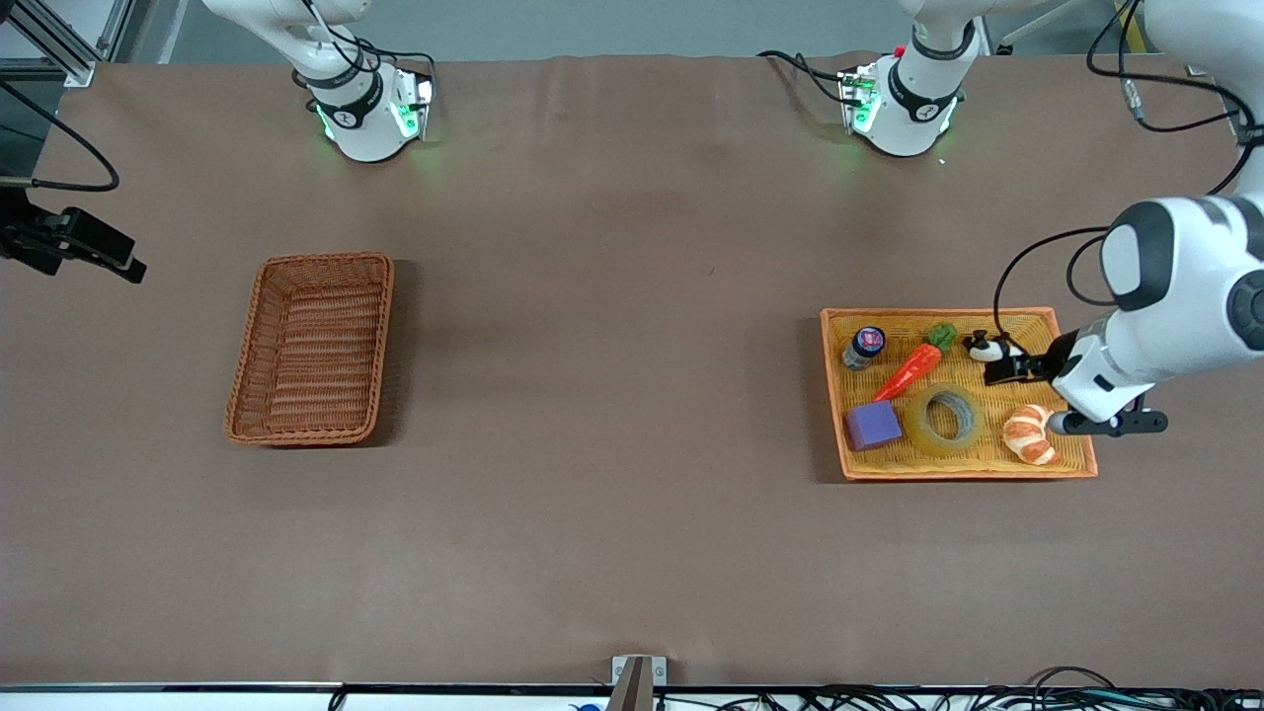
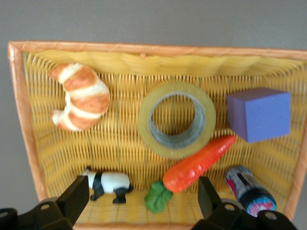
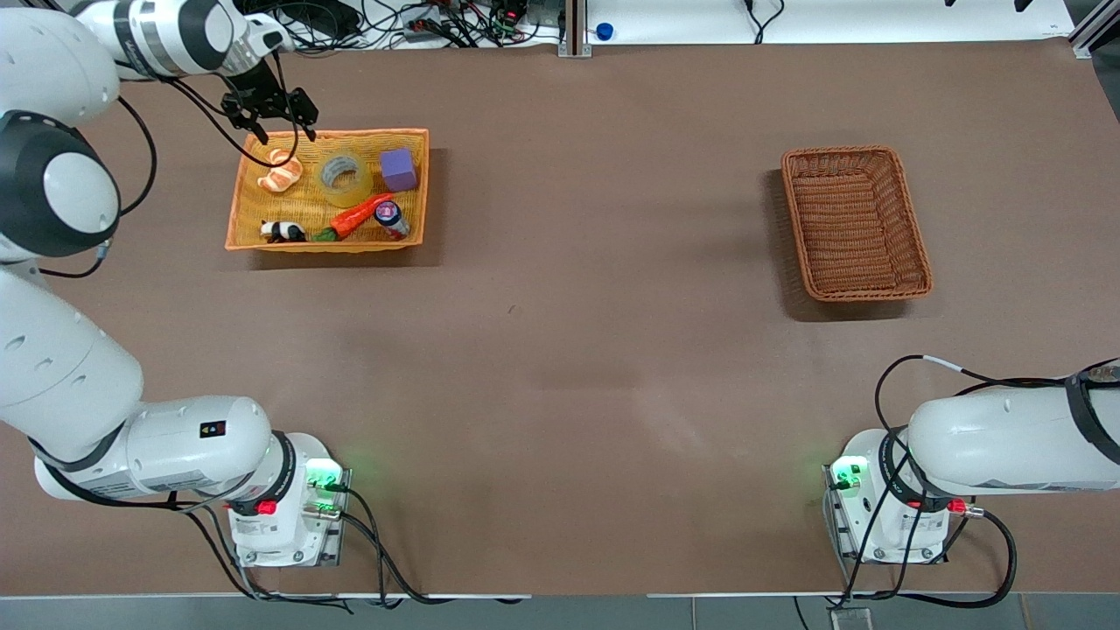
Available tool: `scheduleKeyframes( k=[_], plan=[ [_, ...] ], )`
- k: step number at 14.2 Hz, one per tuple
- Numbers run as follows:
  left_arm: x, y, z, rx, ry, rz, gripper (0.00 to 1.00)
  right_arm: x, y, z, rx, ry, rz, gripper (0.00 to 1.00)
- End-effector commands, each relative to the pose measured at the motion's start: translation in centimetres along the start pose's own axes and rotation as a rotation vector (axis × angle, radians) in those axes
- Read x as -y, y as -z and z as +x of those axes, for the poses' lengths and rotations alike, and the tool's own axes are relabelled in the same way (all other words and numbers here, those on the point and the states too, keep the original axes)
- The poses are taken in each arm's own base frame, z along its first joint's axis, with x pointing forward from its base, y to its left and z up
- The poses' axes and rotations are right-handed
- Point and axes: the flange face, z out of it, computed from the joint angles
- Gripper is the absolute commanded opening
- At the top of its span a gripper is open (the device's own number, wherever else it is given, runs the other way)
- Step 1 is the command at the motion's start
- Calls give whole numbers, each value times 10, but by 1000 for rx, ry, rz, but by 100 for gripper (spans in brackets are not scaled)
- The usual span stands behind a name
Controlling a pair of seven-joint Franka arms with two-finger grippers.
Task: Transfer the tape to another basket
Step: 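Lower the left gripper and grasp the clear tape roll's rim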
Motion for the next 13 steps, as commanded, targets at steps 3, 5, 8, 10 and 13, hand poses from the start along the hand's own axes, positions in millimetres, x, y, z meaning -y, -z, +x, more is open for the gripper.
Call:
scheduleKeyframes(
  k=[3, 5, 8, 10, 13],
  plan=[
    [-8, -43, 21, -39, -25, -15, 100, -2, 1, -1, 11, 4, 20, 100],
    [-9, -65, 25, -33, -25, -20, 100, -2, 1, -1, 11, 2, 20, 100],
    [-8, -96, 28, -7, -33, -15, 100, -2, 1, -1, 11, 2, 20, 100],
    [-7, -108, 27, 8, -38, -9, 100, -2, 1, -1, 12, 2, 20, 100],
    [-4, -117, 30, -15, -35, -10, 100, -2, 1, -1, 12, 2, 20, 100]
  ],
)
